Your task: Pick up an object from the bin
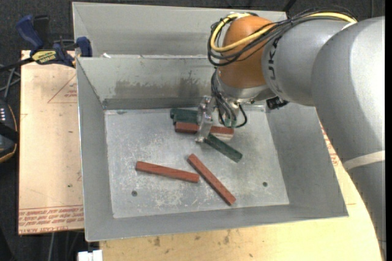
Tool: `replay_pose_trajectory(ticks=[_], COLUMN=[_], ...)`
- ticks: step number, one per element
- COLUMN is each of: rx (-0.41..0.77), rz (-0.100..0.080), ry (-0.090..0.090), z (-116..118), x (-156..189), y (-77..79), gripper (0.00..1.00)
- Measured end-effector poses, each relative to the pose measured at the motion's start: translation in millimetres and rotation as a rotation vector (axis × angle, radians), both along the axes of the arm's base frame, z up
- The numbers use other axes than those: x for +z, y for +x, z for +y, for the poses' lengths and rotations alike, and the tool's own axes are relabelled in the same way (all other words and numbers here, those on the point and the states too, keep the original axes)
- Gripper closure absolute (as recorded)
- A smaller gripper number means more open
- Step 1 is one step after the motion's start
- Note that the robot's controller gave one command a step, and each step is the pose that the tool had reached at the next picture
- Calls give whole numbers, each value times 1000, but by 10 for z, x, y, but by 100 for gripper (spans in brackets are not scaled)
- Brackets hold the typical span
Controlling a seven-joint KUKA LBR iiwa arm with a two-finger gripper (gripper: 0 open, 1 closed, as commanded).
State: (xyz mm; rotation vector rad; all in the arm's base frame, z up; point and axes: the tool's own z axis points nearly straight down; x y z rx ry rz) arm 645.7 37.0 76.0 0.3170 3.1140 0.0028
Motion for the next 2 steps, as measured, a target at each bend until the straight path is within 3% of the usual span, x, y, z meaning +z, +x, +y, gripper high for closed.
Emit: replay_pose_trajectory(ticks=[1,2], rx=[-6,-7], rz=[9,9], ry=[1,1], z=[134,133], x=[967,967], y=[-207,-206], gripper=[100,0])
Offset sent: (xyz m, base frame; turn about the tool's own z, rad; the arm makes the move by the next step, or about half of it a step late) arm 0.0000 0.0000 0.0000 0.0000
